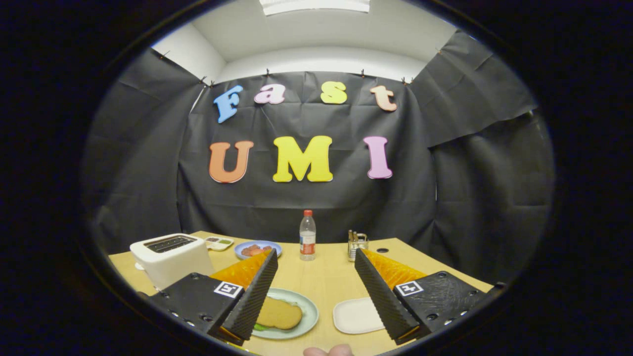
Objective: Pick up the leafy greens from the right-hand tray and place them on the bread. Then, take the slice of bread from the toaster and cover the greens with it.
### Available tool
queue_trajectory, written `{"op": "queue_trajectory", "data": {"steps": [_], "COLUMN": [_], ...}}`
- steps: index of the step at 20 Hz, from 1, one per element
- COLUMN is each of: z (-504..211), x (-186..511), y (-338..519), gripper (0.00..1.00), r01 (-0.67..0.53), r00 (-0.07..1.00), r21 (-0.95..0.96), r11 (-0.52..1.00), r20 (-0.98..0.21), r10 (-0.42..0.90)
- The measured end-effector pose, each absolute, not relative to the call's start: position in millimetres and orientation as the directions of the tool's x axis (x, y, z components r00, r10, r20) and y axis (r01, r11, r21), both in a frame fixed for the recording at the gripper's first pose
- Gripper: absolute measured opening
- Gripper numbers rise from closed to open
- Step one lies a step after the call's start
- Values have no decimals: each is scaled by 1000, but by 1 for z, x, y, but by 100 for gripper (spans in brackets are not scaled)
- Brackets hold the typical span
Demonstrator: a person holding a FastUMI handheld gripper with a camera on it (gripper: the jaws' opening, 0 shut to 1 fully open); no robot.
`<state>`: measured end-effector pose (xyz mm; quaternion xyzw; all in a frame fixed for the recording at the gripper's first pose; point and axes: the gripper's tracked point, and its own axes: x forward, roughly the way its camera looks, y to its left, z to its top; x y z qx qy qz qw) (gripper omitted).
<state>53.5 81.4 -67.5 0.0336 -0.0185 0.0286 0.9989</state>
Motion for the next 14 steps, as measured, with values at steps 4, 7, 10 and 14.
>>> {"op": "queue_trajectory", "data": {"steps": [4, 7, 10, 14], "z": [-50, -46, -34, -29], "x": [31, 19, 8, -2], "y": [52, 30, 18, 20], "gripper": [96, 97, 96, 96], "r01": [-81, -62, -48, -48], "r00": [992, 992, 989, 990], "r21": [40, 57, 61, 70], "r11": [996, 996, 997, 996], "r20": [99, 116, 139, 140], "r10": [76, 55, 40, 38]}}
